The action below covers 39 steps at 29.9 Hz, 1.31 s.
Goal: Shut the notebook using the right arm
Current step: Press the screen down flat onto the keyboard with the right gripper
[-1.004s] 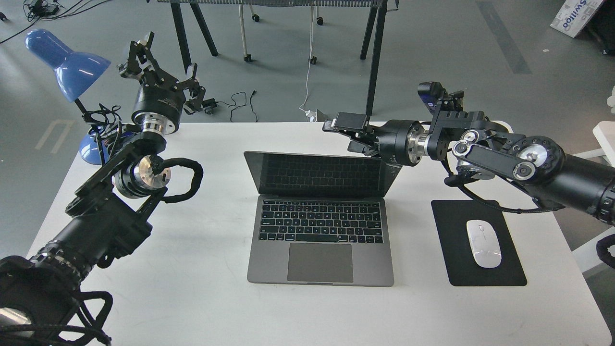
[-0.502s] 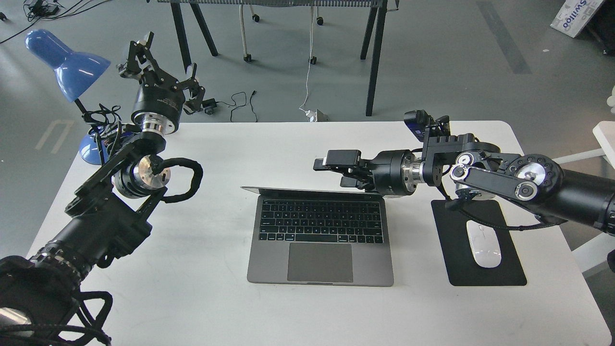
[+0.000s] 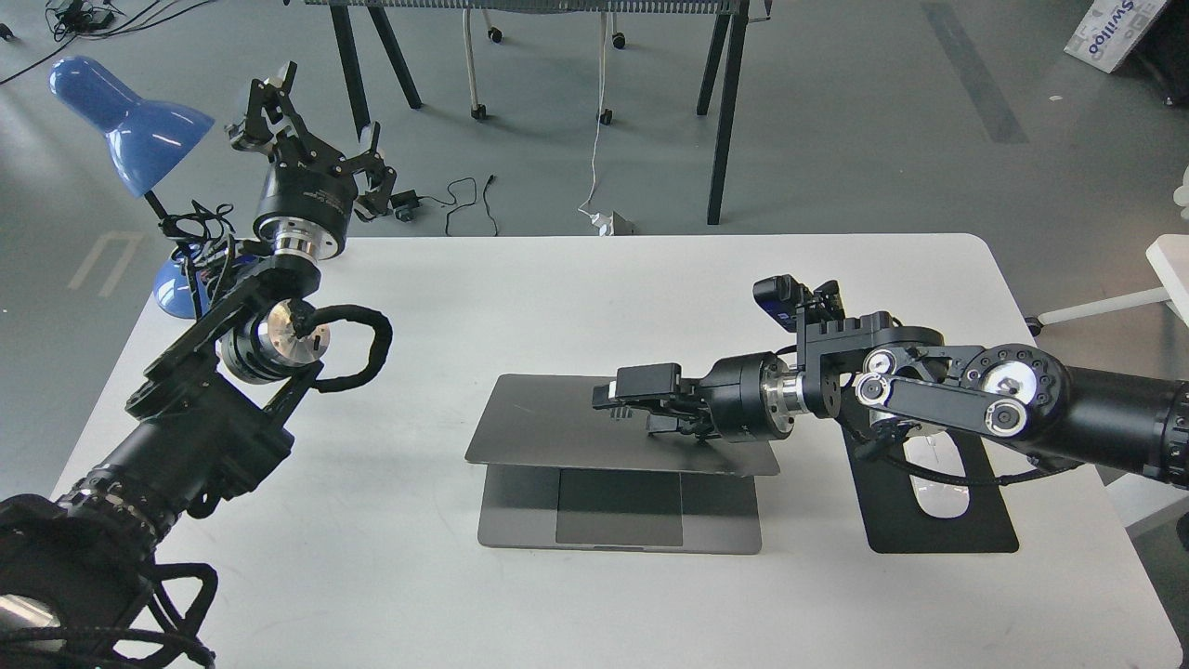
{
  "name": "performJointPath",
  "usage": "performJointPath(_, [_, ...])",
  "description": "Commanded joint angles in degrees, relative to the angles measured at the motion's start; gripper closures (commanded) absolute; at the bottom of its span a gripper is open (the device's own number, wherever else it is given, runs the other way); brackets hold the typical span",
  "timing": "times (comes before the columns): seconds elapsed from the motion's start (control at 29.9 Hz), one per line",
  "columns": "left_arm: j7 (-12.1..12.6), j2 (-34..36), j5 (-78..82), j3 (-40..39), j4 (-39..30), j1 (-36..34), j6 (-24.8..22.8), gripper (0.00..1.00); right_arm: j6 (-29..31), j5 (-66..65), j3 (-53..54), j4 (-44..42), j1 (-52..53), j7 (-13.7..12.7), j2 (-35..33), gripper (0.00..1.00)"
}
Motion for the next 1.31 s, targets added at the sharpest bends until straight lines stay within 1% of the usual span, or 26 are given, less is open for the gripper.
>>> performJointPath(0.0, [0.0, 0.0, 0.0, 0.0, 0.0, 0.0, -0.1, 0.00, 0.0, -1.2, -0.4, 0.1, -0.9, -0.1, 0.1, 0.00])
performJointPath(0.27, [0.0, 0.0, 0.0, 0.0, 0.0, 0.0, 0.0, 0.00, -0.1, -3.9, -0.9, -0.1, -3.0, -0.3, 0.1, 0.00])
performJointPath(0.5, [0.0, 0.0, 0.0, 0.0, 0.0, 0.0, -0.1, 0.00, -0.3, -7.1, -4.3, -0.8, -3.5, -0.3, 0.1, 0.00])
performJointPath(0.8, [0.0, 0.0, 0.0, 0.0, 0.0, 0.0, 0.0, 0.00, -0.9, -10.8, -4.4, -0.7, -4.3, -0.4, 0.2, 0.00])
performJointPath(1.27, [0.0, 0.0, 0.0, 0.0, 0.0, 0.0, -0.1, 0.00, -1.1, -10.5, -3.6, -0.9, -5.0, -0.4, 0.3, 0.00])
